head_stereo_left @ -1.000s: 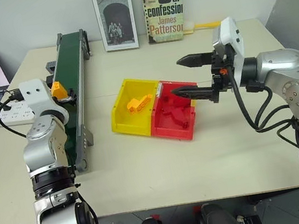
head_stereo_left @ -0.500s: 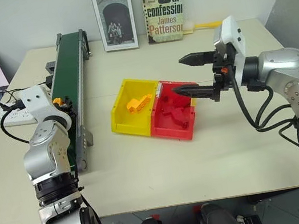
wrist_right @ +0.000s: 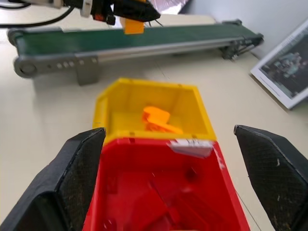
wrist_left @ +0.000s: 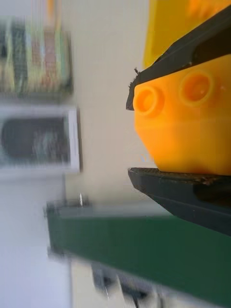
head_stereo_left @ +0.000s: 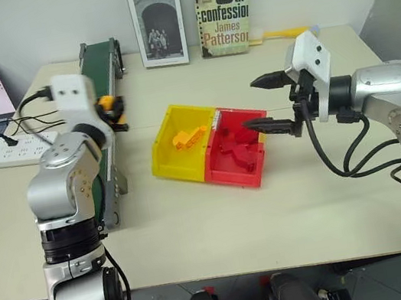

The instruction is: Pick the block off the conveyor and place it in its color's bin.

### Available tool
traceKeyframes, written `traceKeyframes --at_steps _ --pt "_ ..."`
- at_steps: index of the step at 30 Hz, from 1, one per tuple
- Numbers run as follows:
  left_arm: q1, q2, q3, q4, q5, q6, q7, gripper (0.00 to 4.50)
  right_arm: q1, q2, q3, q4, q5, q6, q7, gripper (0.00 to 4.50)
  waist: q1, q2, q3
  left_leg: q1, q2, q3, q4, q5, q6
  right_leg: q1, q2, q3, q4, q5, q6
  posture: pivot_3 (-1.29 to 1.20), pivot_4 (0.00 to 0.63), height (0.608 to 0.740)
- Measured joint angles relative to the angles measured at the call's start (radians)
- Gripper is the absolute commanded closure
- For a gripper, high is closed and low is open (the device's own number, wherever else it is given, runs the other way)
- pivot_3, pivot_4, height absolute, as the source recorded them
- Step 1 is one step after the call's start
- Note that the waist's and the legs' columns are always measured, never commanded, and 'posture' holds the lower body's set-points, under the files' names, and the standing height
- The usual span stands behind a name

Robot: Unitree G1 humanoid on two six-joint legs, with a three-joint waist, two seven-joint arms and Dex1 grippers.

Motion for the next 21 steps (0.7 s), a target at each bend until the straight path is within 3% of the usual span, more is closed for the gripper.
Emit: traceKeyframes --at_steps 6,8,9,16,21 --pt "-0.011 0.006 -0.197 0.069 0.0 -0.046 -0.256 2.97 0.044 -0.039 -0.008 -0.114 0.039 0.076 -0.004 0.0 -0.006 0.0 0.0 0.0 0.0 0.0 0.0 -0.001 0.003 0.0 0.001 0.001 0.0 0.0 0.0 0.0 0.15 0.74" --pt "-0.013 0.002 -0.225 0.118 0.029 -0.083 -0.276 2.27 0.059 -0.048 -0.02 -0.144 0.049 0.1 -0.01 0.0 -0.007 0.0 0.0 0.001 0.0 0.0 0.001 -0.002 0.005 0.0 0.002 0.001 0.002 0.0 0.0 0.0 0.15 0.74" --pt "-0.016 0.0 -0.229 0.135 0.038 -0.095 -0.279 2.25 0.064 -0.051 -0.026 -0.153 0.054 0.107 -0.014 0.0 -0.006 0.0 0.0 0.001 0.0 0.0 0.001 -0.002 0.005 0.0 0.002 0.001 0.002 0.0 0.0 0.0 0.15 0.74" --pt "-0.053 -0.013 -0.234 0.226 0.065 -0.15 -0.331 0.95 0.097 -0.059 -0.073 -0.193 0.08 0.149 -0.061 0.0 -0.004 0.0 0.0 0.0 0.0 0.0 0.001 -0.002 0.005 0.0 0.001 0.001 0.0 0.0 0.0 0.0 0.15 0.74" --pt "-0.065 0.054 -0.22 0.224 0.065 -0.155 -0.388 0.02 0.114 -0.067 -0.084 -0.178 0.08 0.143 -0.063 0.0 -0.008 0.0 0.0 0.0 0.001 -0.001 0.001 -0.002 0.005 0.0 0.002 0.001 0.001 0.0 0.0 0.0 0.15 0.74"
